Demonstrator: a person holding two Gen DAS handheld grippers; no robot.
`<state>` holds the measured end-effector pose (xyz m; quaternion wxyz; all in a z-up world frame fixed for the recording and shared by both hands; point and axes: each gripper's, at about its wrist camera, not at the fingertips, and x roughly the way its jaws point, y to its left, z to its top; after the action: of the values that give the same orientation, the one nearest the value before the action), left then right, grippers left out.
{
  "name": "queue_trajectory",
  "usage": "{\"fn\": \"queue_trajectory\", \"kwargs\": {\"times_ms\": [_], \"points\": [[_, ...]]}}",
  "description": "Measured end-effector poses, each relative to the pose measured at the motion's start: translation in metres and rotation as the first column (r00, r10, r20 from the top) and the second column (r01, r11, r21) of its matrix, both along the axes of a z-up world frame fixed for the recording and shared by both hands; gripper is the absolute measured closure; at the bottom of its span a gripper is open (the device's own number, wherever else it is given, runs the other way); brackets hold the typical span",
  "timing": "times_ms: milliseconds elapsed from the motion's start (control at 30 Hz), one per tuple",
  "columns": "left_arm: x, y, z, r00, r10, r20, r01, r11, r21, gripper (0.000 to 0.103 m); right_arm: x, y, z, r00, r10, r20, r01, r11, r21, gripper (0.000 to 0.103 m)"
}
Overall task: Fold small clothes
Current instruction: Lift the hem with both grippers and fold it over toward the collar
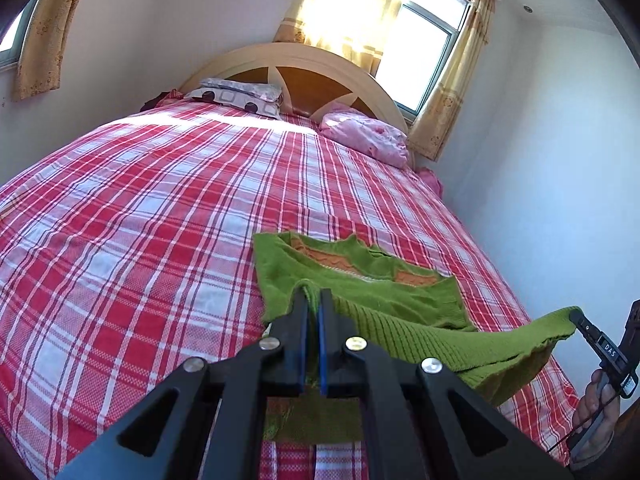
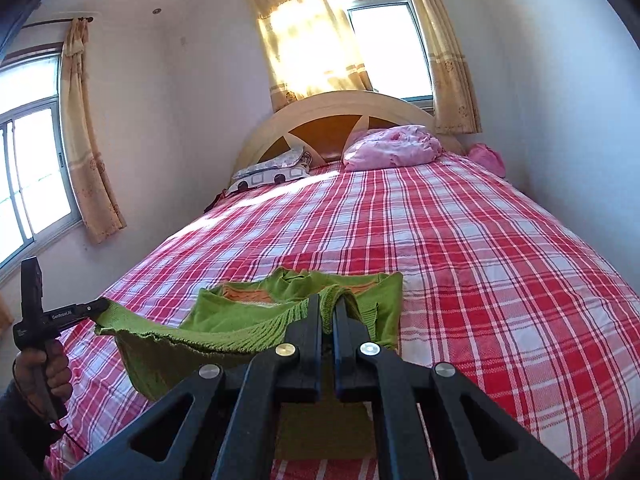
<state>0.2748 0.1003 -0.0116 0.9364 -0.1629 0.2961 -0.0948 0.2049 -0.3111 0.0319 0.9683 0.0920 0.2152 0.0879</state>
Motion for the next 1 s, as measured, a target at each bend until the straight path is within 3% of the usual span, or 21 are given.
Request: {"fn": "queue_trajectory", "kwargs": {"times_ms": [533, 1000], "points": [[0.099, 0.000, -0.008, 0.997, 0.038, -0.063, -0.039, 0.999, -0.005, 0.098, 0.122, -0.007, -0.011, 0.997, -0.022, -0.078, 0.018, 0.998, -0.053, 0.100], [0.188, -0.010, -0.070, 0.976, 0.072, -0.205, -0.059, 0.996, 0.071, 0.098, 0.247, -0.008, -0.081, 0.962, -0.049, -0.268, 0.021, 0.994, -0.107, 0.100]]}}
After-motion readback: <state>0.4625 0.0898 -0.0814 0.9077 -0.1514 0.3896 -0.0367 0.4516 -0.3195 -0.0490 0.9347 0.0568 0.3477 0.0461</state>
